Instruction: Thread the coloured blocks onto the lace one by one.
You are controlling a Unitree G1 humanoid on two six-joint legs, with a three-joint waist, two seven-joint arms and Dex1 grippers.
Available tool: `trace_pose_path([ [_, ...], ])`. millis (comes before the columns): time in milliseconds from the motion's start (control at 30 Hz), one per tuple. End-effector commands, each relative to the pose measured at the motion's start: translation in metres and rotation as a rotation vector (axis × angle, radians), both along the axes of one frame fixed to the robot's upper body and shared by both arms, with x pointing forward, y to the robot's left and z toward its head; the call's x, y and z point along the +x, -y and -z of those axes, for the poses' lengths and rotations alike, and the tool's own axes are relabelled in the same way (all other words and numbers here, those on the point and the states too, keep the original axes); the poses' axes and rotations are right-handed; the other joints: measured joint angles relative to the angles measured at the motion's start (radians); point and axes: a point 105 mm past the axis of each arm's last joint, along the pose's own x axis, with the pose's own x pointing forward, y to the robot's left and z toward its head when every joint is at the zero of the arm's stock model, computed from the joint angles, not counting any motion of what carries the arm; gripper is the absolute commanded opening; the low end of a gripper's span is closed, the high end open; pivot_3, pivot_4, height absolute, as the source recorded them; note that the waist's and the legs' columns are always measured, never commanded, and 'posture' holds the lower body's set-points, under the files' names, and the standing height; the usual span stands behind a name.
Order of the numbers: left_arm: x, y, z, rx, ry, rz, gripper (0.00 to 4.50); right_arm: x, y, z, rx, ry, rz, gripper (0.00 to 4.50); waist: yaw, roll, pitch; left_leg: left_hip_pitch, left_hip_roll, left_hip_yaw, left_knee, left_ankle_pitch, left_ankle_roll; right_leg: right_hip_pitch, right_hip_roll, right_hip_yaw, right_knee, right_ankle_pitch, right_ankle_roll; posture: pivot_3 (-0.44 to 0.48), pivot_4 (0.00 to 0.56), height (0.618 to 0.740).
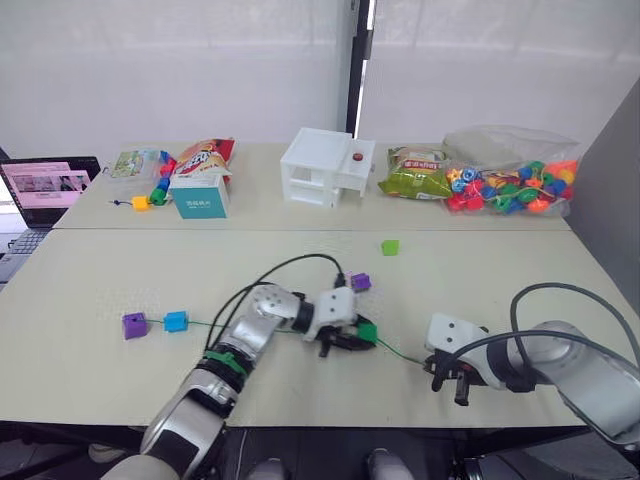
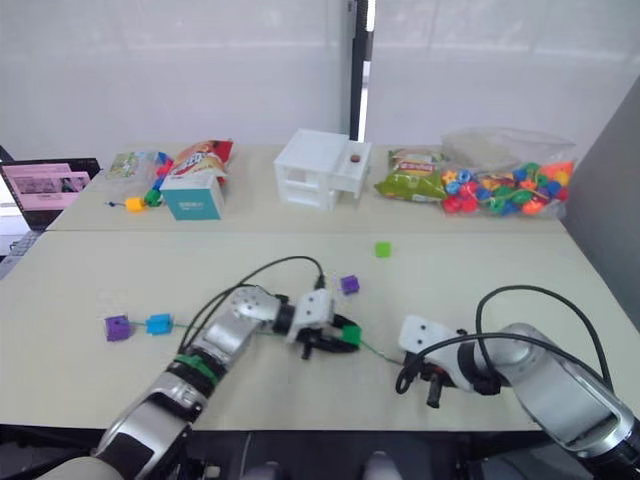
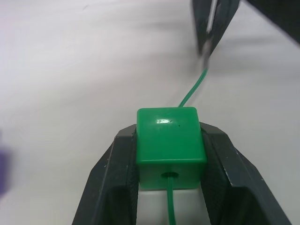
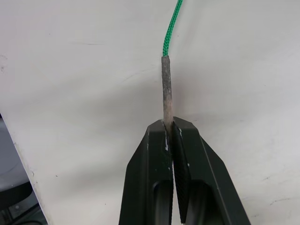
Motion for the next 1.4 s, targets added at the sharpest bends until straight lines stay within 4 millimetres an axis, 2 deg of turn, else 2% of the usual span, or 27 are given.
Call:
trace_pose_path([
  [33, 0.005, -0.027, -0.015, -0.042, 0.003, -0.042, 1.20, 0.007, 0.002, -0.007, -0.015, 0.031, -0.029, 0.00, 0.001, 0.000, 0.000, 0.000, 0.000, 0.000, 0.000, 0.000, 0.000, 0.000, 0.000, 0.000, 0.000, 0.000, 0.000, 0.000, 0.150, 0.740],
  [133, -0.004, -0.060, -0.006, 0.006, -0.022, -0.049, 1.20, 0.011, 0.004, -0.006, -0.025, 0.030, -0.056, 0.00, 0.000, 0.000, 0.000, 0.000, 0.000, 0.000, 0.000, 0.000, 0.000, -0.001, 0.000, 0.000, 0.000, 0.000, 0.000, 0.000, 0.150, 0.740],
  [267, -0.013, -0.113, 0.006, 0.138, -0.005, -0.114, 1.20, 0.018, 0.004, -0.008, -0.029, 0.037, -0.096, 0.00, -0.005, 0.000, 0.000, 0.000, 0.001, 0.000, 0.000, 0.000, 0.000, -0.001, 0.000, 0.000, 0.000, 0.000, 0.000, 0.000, 0.150, 0.740],
  [400, -0.017, -0.152, 0.012, 0.252, 0.014, -0.166, 1.20, 0.021, 0.000, -0.008, -0.024, 0.041, -0.132, 0.00, -0.015, 0.000, 0.000, 0.001, 0.001, 0.000, -0.002, 0.000, 0.000, -0.001, 0.001, 0.000, 0.000, 0.000, 0.000, 0.000, 0.150, 0.740],
  [533, -0.023, -0.194, 0.011, 0.298, -0.031, -0.261, 1.20, 0.024, -0.006, -0.010, -0.008, 0.042, -0.167, 0.00, -0.030, 0.000, 0.000, 0.003, 0.002, 0.001, -0.004, 0.000, 0.000, -0.001, 0.001, 0.000, 0.001, 0.000, 0.000, 0.000, 0.150, 0.740],
  [733, -0.021, -0.242, 0.007, 0.364, -0.040, -0.410, 1.20, 0.031, -0.010, -0.011, 0.003, 0.053, -0.194, 0.00, -0.036, 0.001, 0.000, 0.007, 0.004, 0.002, -0.006, 0.000, 0.001, 0.000, 0.003, 0.000, 0.003, 0.000, -0.001, 0.000, 0.150, 0.740],
  [767, -0.018, -0.244, 0.004, 0.349, -0.038, -0.429, 1.20, 0.031, -0.011, -0.011, 0.009, 0.050, -0.198, 0.00, -0.037, 0.001, 0.000, 0.008, 0.004, 0.002, -0.006, 0.000, 0.001, 0.000, 0.003, 0.000, 0.003, 0.000, -0.001, 0.000, 0.150, 0.740],
  [833, -0.014, -0.245, -0.001, 0.332, -0.027, -0.441, 2.22, 0.031, -0.012, -0.010, 0.010, 0.046, -0.208, 0.00, -0.036, 0.001, 0.000, 0.008, 0.004, 0.002, -0.006, 0.000, 0.001, 0.000, 0.003, 0.000, 0.004, 0.000, -0.001, 0.000, 0.150, 0.740],
  [967, -0.008, -0.254, -0.016, 0.332, -0.031, -0.480, 3.54, 0.036, -0.017, -0.012, 0.024, 0.059, -0.220, 0.00, -0.027, 0.001, 0.000, 0.007, 0.004, 0.002, -0.005, 0.000, 0.001, -0.001, 0.003, 0.000, 0.005, 0.000, -0.002, 0.000, 0.150, 0.740],
  [1067, -0.004, -0.251, -0.033, 0.279, -0.031, -0.472, 4.48, 0.037, -0.019, -0.013, 0.035, 0.063, -0.224, 0.00, -0.026, 0.001, 0.000, 0.005, 0.004, 0.002, -0.004, 0.000, 0.001, -0.002, 0.003, 0.000, 0.005, 0.000, -0.002, 0.000, 0.150, 0.740],
  [1267, 0.006, -0.219, -0.070, 0.099, -0.001, -0.407, 4.48, 0.036, -0.022, -0.011, 0.043, 0.053, -0.230, 0.00, -0.022, 0.000, 0.000, -0.002, 0.004, 0.000, -0.003, 0.000, 0.000, -0.005, 0.003, -0.002, 0.007, 0.000, -0.002, 0.000, 0.150, 0.740],
  [1333, 0.006, -0.183, -0.088, -0.010, 0.007, -0.315, 4.48, 0.034, -0.023, -0.011, 0.052, 0.048, -0.229, 0.00, -0.021, -0.001, 0.001, -0.002, 0.003, 0.000, -0.003, 0.000, 0.000, -0.005, 0.002, -0.002, 0.007, 0.000, -0.002, 0.000, 0.150, 0.740],
  [1400, 0.002, -0.155, -0.096, -0.056, 0.002, -0.245, 4.48, 0.033, -0.024, -0.011, 0.060, 0.042, -0.227, 0.00, -0.020, -0.001, 0.001, -0.002, 0.003, -0.001, -0.003, 0.000, 0.000, -0.004, 0.002, -0.002, 0.007, 0.000, -0.001, 0.000, 0.150, 0.740],
])
